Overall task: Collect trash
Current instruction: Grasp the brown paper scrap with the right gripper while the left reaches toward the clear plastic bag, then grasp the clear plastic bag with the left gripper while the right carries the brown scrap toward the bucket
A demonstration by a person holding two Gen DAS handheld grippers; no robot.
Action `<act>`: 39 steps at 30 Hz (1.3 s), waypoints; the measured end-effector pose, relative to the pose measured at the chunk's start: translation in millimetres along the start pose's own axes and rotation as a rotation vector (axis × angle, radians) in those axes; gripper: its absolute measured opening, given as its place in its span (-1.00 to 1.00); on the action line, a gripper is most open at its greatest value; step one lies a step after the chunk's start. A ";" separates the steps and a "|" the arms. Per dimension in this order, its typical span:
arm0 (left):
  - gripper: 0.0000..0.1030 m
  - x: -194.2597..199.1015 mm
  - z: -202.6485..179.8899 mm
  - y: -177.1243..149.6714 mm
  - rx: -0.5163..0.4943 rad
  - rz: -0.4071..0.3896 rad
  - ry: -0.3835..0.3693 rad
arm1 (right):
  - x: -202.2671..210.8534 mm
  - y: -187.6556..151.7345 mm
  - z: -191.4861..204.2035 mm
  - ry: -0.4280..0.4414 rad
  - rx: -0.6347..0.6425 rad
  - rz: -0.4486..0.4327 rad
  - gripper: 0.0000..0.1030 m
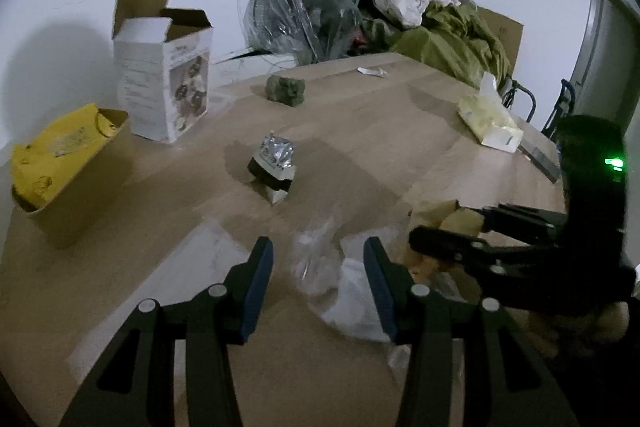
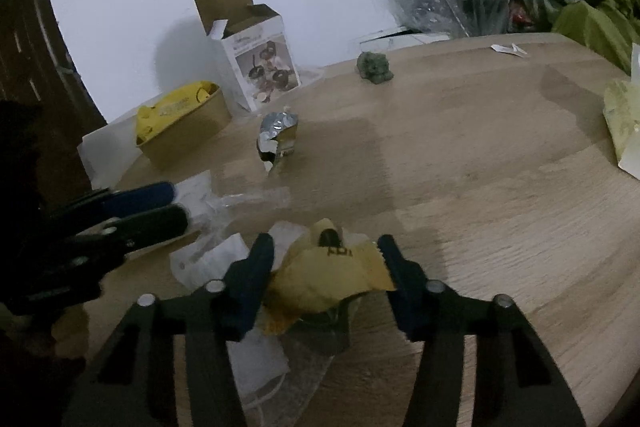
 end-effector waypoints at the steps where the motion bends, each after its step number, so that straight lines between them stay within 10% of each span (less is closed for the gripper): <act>1: -0.09 -4.6 -0.3 0.7 0.000 0.007 0.001 | 0.5 0.1 -0.5 0.008 0.000 -0.001 -0.22; 15: -0.09 -29.4 4.1 1.7 0.010 0.057 0.033 | 41.5 -0.3 -14.8 0.017 -0.012 -0.098 -0.55; 18: -0.39 -28.5 3.3 0.7 0.001 0.060 0.036 | 50.8 -3.7 -19.8 -0.002 -0.019 -0.107 -0.55; 39: -0.46 49.7 -34.6 0.3 -0.071 -0.135 0.029 | 122.9 -36.9 -21.0 -0.092 -0.037 -0.192 -0.54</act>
Point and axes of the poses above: each gripper's, at about its wrist camera, not at the fingertips, and x roughly against the way its jaws point, z to its left, y to its top, the point moved 1 cm from there along -x, roughly the way its jaws point, and after that the axes turned 6 degrees about -y, right-handed, at the moved point
